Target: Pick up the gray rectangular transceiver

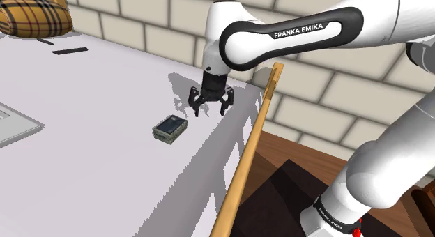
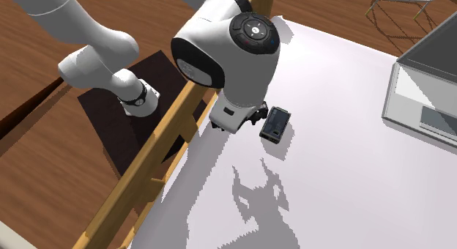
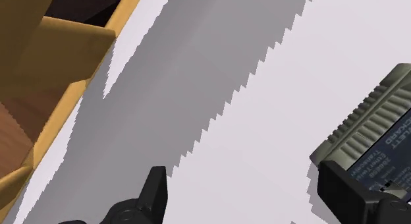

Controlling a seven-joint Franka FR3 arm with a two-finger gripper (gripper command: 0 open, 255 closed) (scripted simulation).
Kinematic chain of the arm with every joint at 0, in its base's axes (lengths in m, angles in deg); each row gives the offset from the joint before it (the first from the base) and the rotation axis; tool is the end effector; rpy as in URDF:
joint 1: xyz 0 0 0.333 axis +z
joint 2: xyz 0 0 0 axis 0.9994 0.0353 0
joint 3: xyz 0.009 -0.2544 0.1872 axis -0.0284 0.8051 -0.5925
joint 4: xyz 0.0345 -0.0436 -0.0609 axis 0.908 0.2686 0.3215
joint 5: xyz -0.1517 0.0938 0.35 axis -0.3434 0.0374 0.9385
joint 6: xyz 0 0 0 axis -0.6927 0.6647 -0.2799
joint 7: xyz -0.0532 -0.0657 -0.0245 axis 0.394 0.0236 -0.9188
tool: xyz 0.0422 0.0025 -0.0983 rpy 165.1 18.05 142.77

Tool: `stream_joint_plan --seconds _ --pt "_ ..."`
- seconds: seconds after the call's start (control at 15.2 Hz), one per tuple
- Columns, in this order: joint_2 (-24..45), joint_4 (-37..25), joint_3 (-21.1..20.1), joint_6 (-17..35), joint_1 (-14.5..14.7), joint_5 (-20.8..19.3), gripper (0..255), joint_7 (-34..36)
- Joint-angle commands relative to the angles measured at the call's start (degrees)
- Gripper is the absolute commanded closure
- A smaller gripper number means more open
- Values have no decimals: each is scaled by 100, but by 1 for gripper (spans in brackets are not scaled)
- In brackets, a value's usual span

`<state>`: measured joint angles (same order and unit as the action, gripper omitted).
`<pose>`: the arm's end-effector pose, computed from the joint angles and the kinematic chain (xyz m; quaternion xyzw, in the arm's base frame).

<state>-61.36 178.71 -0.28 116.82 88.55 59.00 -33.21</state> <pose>0.4668 0.2203 0.4762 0.9728 -0.2311 0.0039 0.0135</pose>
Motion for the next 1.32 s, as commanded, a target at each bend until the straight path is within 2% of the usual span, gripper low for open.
stream_joint_plan --seconds 0.0,0.46,1.06,1.12,1.25 --pt "492 -418 -140 38 23 -181 0 483" --pt "2191 -2070 -260 -83 380 -927 0 1888" --pt "2361 -1697 -214 442 406 -1028 0 1960" --pt "2356 -1701 -214 433 405 -1026 255 1957" --pt "2351 -1699 -215 430 404 -1023 255 1956"
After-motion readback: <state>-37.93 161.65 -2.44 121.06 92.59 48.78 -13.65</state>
